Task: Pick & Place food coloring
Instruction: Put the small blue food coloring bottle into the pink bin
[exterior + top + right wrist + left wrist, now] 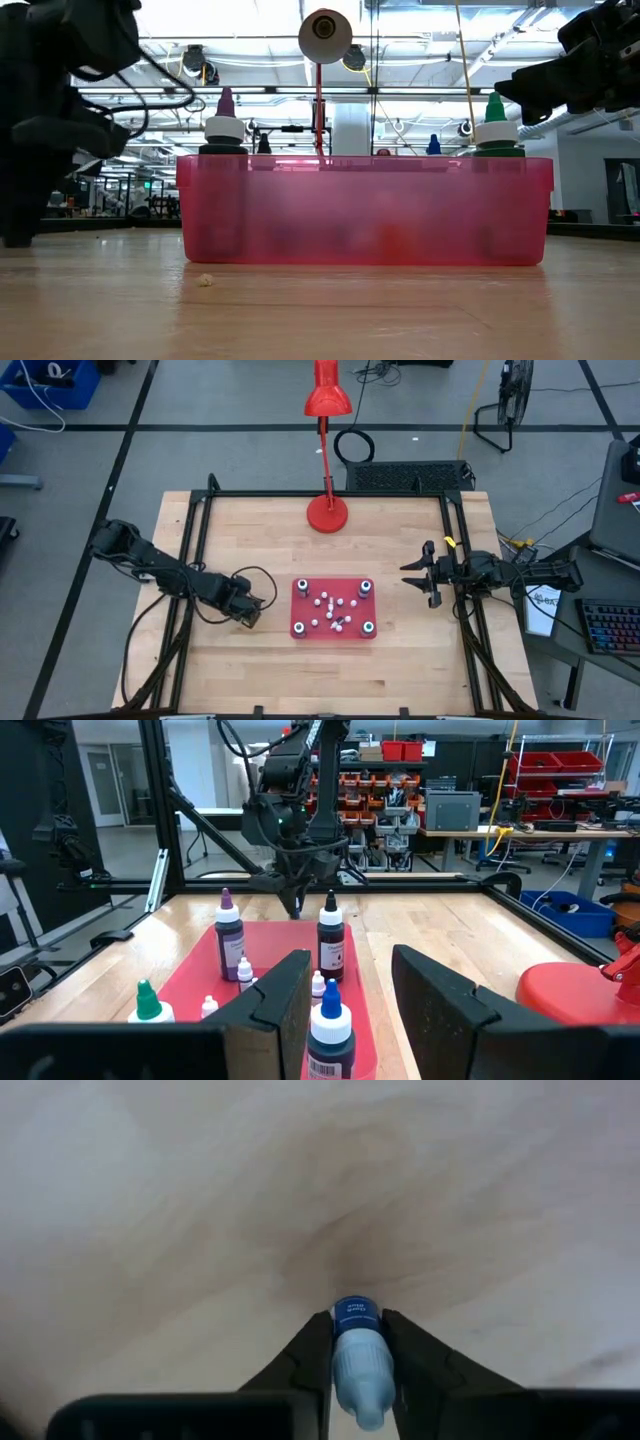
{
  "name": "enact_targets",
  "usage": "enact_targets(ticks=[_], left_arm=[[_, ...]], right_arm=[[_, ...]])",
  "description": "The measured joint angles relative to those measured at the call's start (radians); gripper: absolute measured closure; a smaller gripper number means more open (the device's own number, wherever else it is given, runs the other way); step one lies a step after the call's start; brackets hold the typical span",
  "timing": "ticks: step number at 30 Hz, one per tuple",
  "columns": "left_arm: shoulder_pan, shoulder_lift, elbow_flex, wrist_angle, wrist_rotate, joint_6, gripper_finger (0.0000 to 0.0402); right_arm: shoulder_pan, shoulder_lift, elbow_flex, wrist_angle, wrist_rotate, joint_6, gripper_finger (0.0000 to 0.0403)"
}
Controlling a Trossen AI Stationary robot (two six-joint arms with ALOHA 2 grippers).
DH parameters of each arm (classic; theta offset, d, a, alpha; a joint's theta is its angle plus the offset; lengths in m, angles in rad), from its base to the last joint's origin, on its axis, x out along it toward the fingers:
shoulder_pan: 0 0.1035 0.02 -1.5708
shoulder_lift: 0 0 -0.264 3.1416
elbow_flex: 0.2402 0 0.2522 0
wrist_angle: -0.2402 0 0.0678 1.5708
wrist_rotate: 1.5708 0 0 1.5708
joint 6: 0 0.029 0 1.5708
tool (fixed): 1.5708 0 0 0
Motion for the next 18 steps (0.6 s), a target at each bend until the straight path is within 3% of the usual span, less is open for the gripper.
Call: enact_targets(ticks=[6,13,18], left_arm=[[0.000,0.000,0.126,0.047,-0.060,0.130,0.0334],[0.008,0.004,0.489,0.016,-0.211,0.436,0.0334],[0.032,0.096,0.769,-0.032,-0.248,0.686,0.0334]], right_arm=[[0.000,0.000,0.000,0.000,0.000,0.000,0.0273],[0.000,0.000,0.000,0.000,0.000,0.000,0.0273],[0.000,0.000,0.000,0.000,0.000,0.000,0.0273]])
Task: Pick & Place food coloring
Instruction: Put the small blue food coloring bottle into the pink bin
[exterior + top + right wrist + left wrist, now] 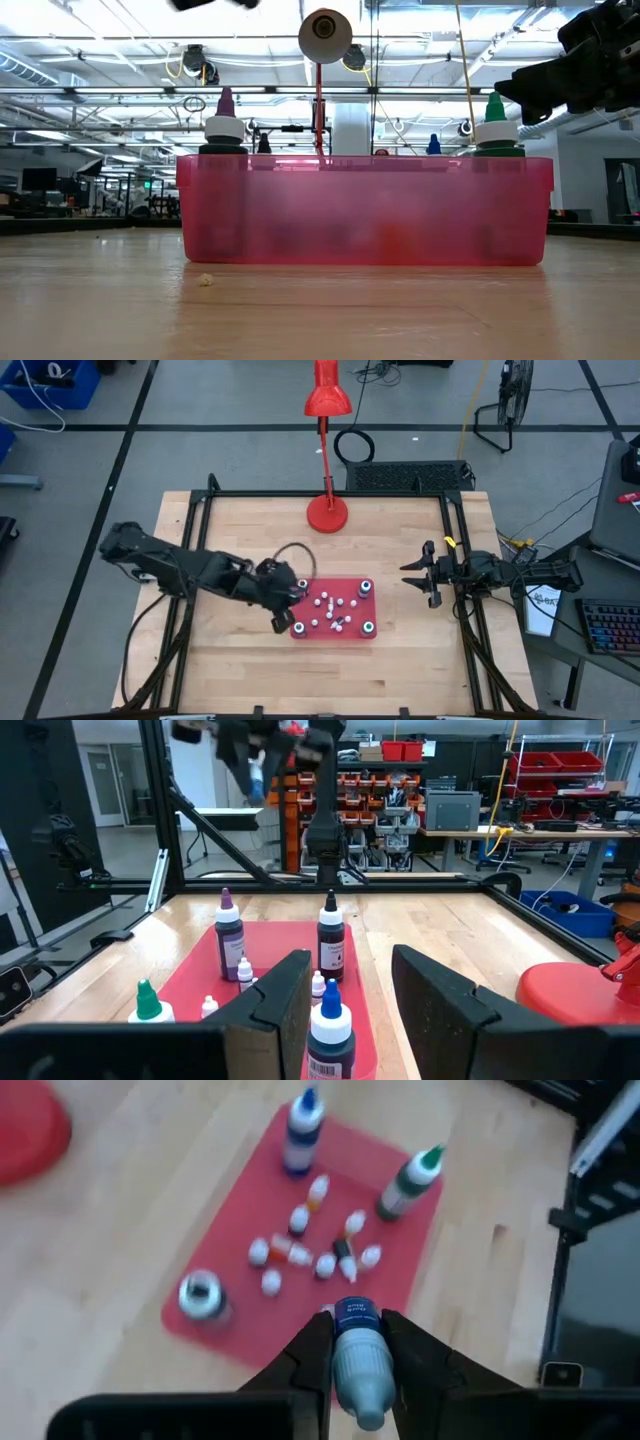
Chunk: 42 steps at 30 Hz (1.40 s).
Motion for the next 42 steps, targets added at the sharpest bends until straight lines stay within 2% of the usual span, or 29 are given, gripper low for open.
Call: enact_targets(ticks=[3,7,12,17,26,42], left_arm=[[0.019,0.108,0.132,-0.090,0.002,0.104,0.0334],[0.070,0.276,0.243,-0.190,0.039,0.151,0.0334],[0.114,0.467,0.287,-0.204,0.148,0.209,0.0334],[0.135,0.584,0.291,-0.207,0.178,0.208,0.0334],[0.138,0.670,0.295,-0.204,0.168,0.186,0.0334],[0.130,0.674,0.276,-0.190,0.182,0.144,0.0334]], right_arm=[[0.000,0.000,0.000,0.000,0.000,0.000,0.0273],[0.000,0.000,0.000,0.000,0.000,0.000,0.0273],[0.000,0.000,0.000,0.000,0.000,0.000,0.0273],[0.000,0.000,0.000,0.000,0.000,0.000,0.0273],[0.000,0.000,0.000,0.000,0.000,0.000,0.0273],[0.000,0.000,0.000,0.000,0.000,0.000,0.0273]])
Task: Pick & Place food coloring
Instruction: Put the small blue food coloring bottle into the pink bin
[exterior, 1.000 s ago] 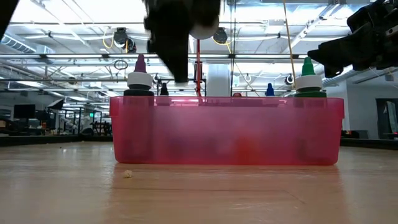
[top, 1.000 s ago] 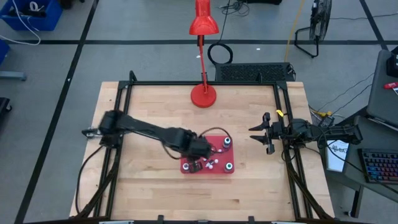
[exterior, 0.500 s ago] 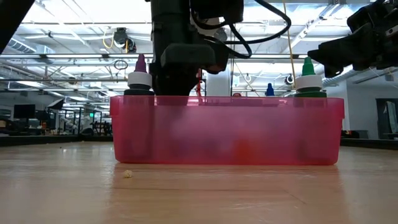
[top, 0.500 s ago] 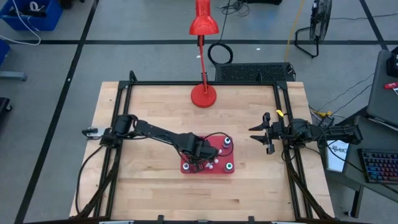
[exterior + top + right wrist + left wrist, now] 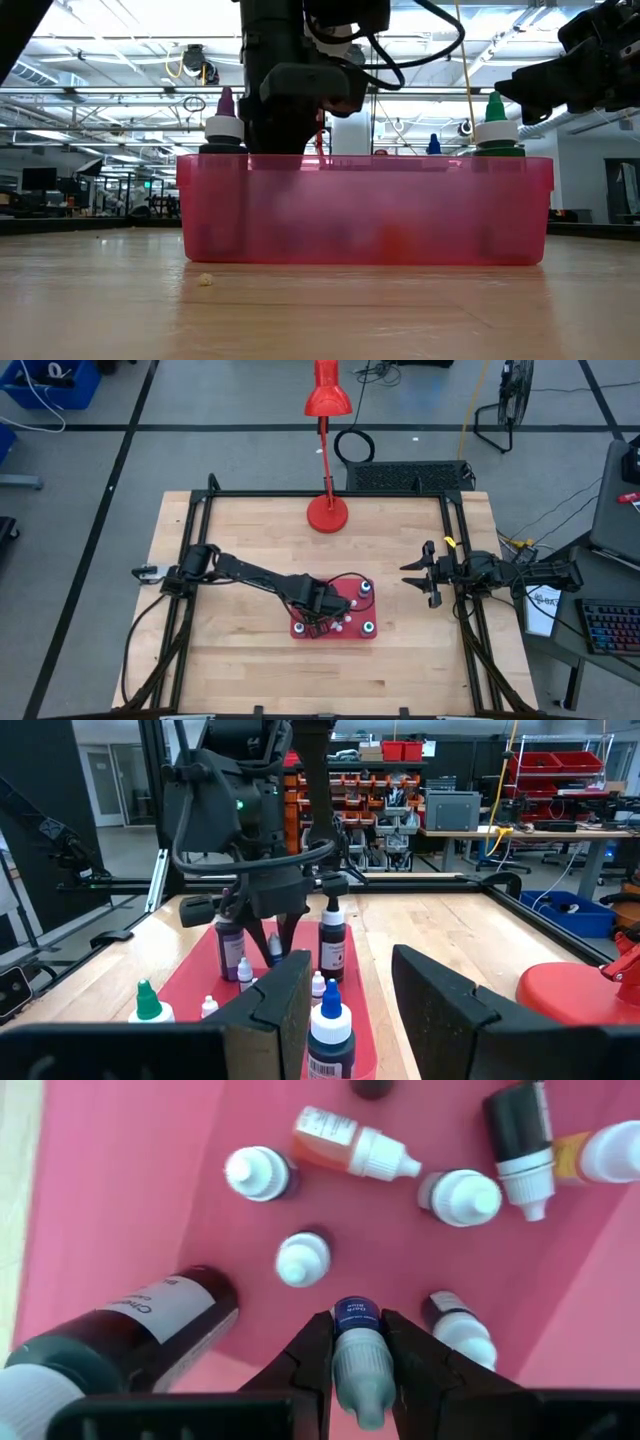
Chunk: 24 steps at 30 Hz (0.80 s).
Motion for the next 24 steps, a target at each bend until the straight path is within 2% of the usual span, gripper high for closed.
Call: enact_targets(ticks=[3,5,7,9,11,20,22,24], left_arm=[[-0.008,0.001,-0.001,0.014,0.006,-0.005,0.0334],[-0.013,0.004,-0.004,0.038,0.050,-0.017,0.0334],[-0.018,0.010,-0.008,0.037,0.032,-0.009,0.0334],[-0.022,0.010,-0.006,0.063,0.069,-0.009,0.0334],[-0.026,0.016,-0.006,0.063,0.031,-0.009,0.0334],[-0.023,0.015,-0.008,0.045,0.009,-0.012,0.0334],[-0.023,0.016,-0.008,0.044,0.006,-0.015,0.0312],[-0.023,0.016,-0.008,0.044,0.001,-0.016,0.0270]], right_arm=[[0.000,0.000,0.000,0.000,0.000,0.000,0.0273],[0.000,0.000,0.000,0.000,0.000,0.000,0.0273],[0.000,0.000,0.000,0.000,0.000,0.000,0.0273],[0.000,0.002,0.000,0.000,-0.001,0.000,0.0273],[0.000,0.003,0.000,0.000,0.000,0.000,0.0273],[0.000,0.003,0.000,0.002,0.000,0.000,0.0273],[0.000,0.004,0.000,0.000,0.000,0.000,0.0273],[0.000,0.003,0.000,0.000,0.000,0.000,0.0273]])
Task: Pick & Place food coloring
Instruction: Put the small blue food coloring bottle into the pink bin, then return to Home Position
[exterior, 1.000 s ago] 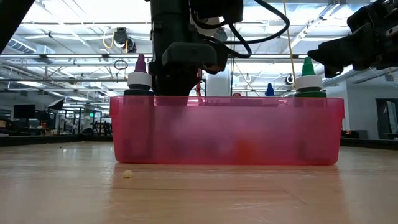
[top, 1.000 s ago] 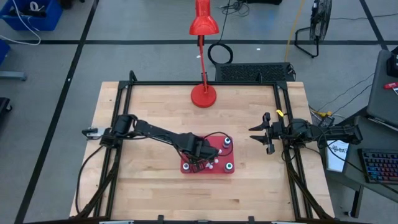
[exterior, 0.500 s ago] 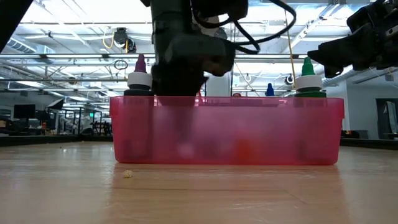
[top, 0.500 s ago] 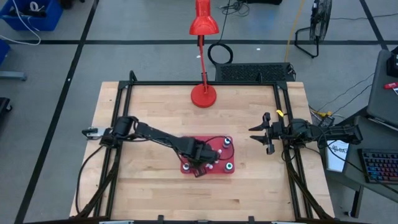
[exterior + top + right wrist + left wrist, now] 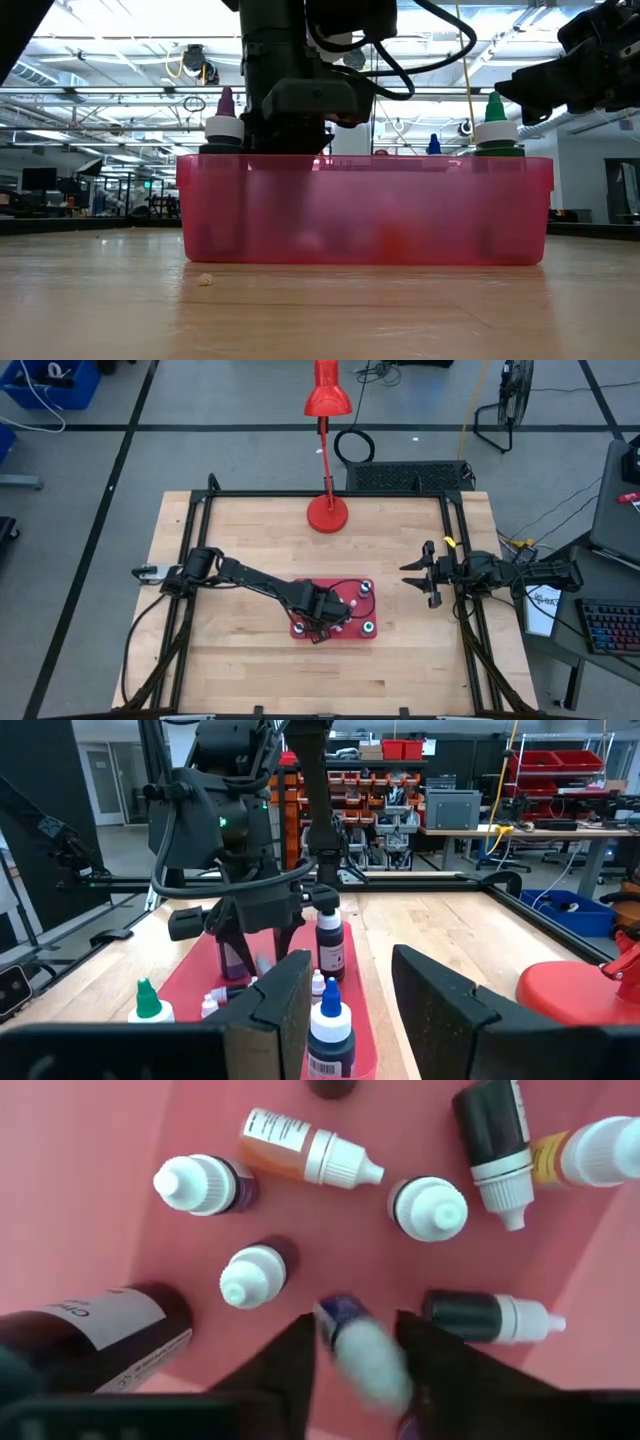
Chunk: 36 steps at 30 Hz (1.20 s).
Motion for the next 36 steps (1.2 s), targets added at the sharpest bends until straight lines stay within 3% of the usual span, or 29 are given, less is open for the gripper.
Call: enact_targets(ticks=[5,11,16,21,24,28,32,34,36], left_arm=[[-0.001,0.001,0.002,0.000,-0.008,0.000,0.0177],[0.008,-0.031,0.004,-0.009,0.015,-0.002,0.0117],[0.016,-0.165,0.010,-0.005,-0.016,0.023,0.0090],[0.011,-0.353,0.013,-0.021,-0.088,0.154,0.0077],[0.005,-0.467,0.013,-0.076,-0.096,0.087,0.0077],[-0.079,-0.582,0.000,-0.029,-0.292,0.160,0.0086],[-0.188,-0.714,-0.139,0.145,-0.509,0.280,0.0093],[-0.212,-0.803,-0.287,0.315,-0.527,0.344,0.0094],[-0.207,-0.898,-0.470,0.528,-0.459,0.406,0.0091]], right_arm=[[0.000,0.000,0.000,-0.001,0.000,0.000,0.0273],[0.000,0.000,0.000,0.000,0.000,0.000,0.0273],[0.000,0.000,0.000,0.000,0.000,0.000,0.0273],[0.000,0.000,0.000,0.000,0.000,0.000,0.0273],[0.000,0.000,0.000,0.000,0.000,0.000,0.0273],[0.000,0.000,0.000,0.000,0.000,0.000,0.0273],[0.000,0.000,0.000,0.000,0.000,0.000,0.0273],[0.000,0.000,0.000,0.000,0.000,0.000,0.0273],[0.000,0.000,0.000,-0.001,0.000,0.000,0.0273]])
